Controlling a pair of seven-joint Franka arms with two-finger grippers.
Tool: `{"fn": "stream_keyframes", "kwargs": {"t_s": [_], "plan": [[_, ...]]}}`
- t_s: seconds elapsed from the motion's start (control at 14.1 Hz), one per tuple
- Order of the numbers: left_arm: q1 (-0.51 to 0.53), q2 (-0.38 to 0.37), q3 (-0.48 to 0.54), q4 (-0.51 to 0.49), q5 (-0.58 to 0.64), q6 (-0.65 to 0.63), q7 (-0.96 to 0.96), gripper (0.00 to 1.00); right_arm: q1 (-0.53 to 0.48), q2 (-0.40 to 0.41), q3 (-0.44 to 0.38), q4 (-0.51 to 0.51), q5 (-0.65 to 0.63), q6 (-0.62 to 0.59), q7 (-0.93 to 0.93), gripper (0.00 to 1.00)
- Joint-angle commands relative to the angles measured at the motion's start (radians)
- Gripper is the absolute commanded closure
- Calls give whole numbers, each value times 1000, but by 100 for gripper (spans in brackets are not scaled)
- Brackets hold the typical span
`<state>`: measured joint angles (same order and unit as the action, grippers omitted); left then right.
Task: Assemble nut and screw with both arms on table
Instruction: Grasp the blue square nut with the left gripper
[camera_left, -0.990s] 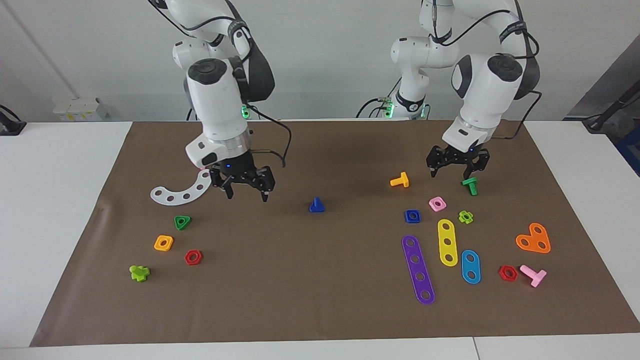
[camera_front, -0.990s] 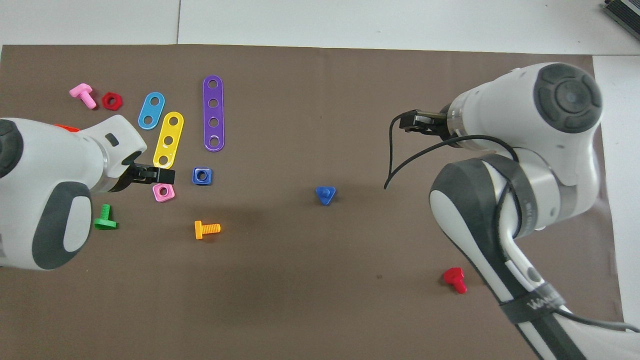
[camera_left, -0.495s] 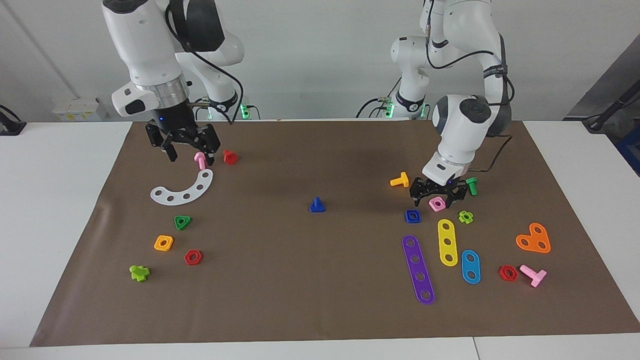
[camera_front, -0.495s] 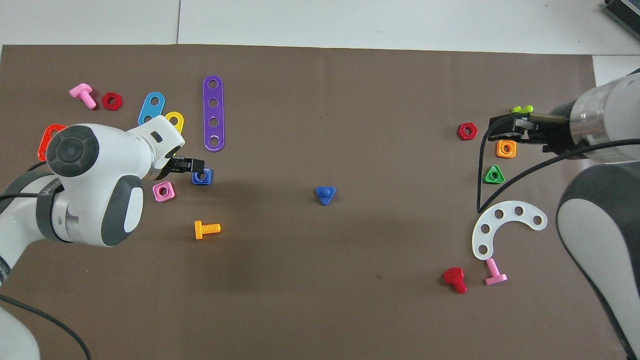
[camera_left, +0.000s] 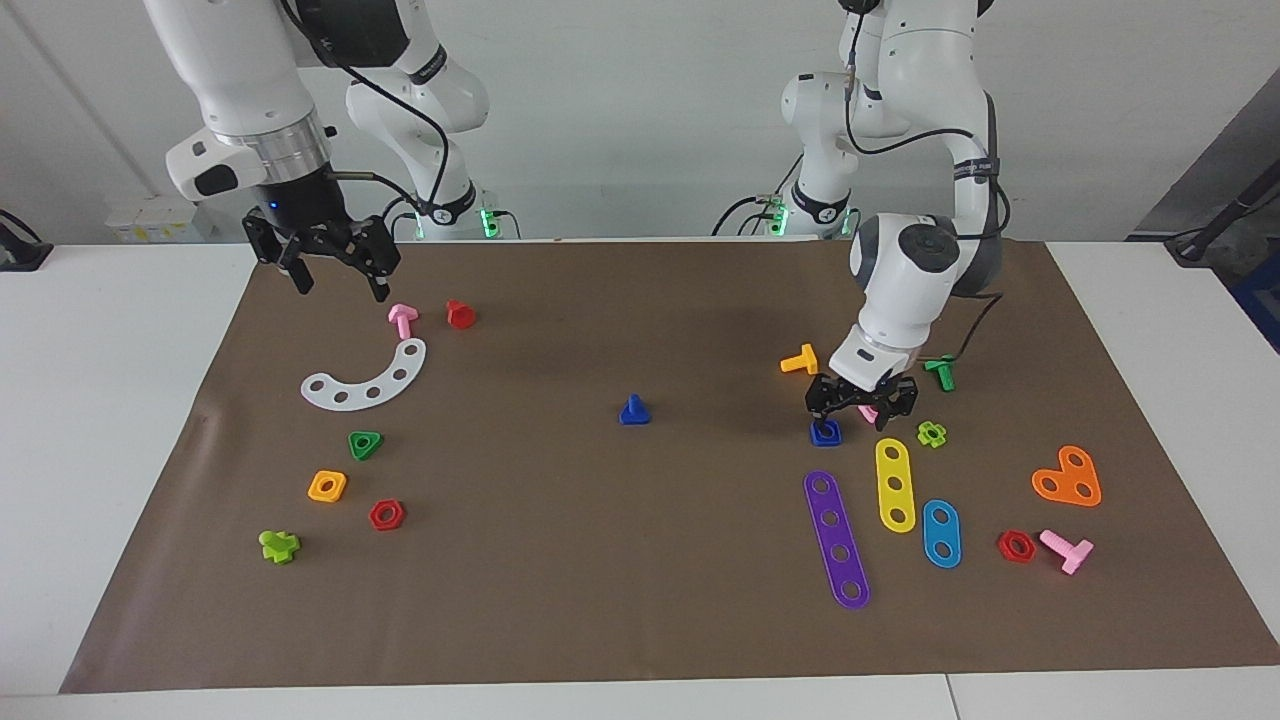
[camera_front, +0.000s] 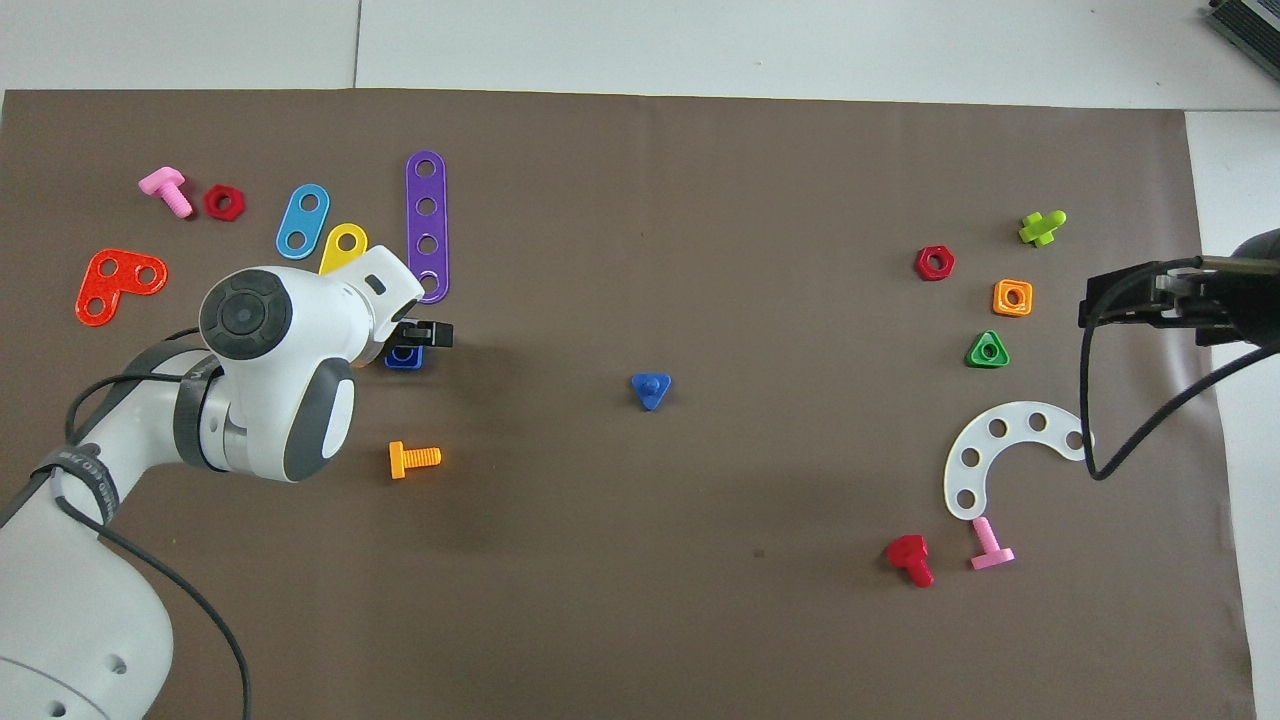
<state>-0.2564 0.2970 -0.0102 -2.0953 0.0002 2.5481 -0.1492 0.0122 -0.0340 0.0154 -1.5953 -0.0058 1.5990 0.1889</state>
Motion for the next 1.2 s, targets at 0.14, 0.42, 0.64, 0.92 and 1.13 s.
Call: {"fn": "stream_keyframes", "kwargs": {"t_s": [0.14,0.42,0.64,0.92,1.13], "plan": [[-17,-6,18,-19,-11,-3,-26,2,18,-29,-52,-29,7,-34,-72,0],[-17,-9,18,-19,-11,-26,-43,30,54,-29,-88,-29,6,-31,-91,0],[-4,-13,21,-2,-11,-46,-44,100,52,-27,-88,-26,4,-37,-89,0],[-9,-16,24,78,-11,-125,-53,100,52,-27,-86,-28,-3,-44,-91,0],[-32,0,24,187,-6,-199,-122,100,52,-32,-84,-34,4,-44,-80,0]]}}
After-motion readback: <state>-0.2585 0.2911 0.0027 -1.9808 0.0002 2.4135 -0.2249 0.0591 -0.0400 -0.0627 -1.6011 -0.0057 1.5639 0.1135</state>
